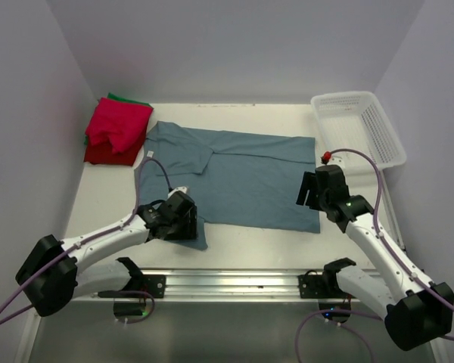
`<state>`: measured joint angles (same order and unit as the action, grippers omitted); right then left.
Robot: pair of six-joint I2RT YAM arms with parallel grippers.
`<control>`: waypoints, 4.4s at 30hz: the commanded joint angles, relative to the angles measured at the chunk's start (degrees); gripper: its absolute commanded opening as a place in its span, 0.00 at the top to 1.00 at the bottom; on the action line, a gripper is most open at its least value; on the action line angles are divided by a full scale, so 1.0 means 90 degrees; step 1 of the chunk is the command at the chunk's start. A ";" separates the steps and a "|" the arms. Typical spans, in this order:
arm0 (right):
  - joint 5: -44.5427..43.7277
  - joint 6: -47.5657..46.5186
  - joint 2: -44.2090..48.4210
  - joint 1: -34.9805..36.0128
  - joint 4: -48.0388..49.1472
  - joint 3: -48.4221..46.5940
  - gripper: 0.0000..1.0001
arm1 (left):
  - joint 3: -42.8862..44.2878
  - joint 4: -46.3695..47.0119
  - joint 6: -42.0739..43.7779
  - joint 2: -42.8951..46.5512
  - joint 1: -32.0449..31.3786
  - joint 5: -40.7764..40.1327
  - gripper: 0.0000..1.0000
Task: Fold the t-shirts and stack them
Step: Fold the tshirt
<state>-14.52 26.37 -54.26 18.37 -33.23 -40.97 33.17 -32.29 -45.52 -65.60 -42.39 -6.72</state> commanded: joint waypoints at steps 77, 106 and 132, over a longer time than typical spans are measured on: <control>-0.2117 0.5225 0.0766 0.0009 -0.1230 0.1994 0.43 | 0.1735 -0.1910 -0.1788 0.1430 -0.1188 -0.2066 1.00; -0.1814 0.5029 -0.1149 0.0000 0.0265 0.1760 0.91 | 0.1520 -0.2203 -0.2159 0.1820 -0.1188 -0.2075 1.00; -0.2867 0.2949 -0.0210 -0.0010 -0.0234 -0.0076 1.00 | 0.1100 0.0469 0.0239 0.0688 -0.0010 -0.3238 1.00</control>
<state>-34.85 55.86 -53.93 18.37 -38.20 -38.41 42.33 -40.71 -53.08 -58.11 -47.27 -34.22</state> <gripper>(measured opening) 0.034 0.015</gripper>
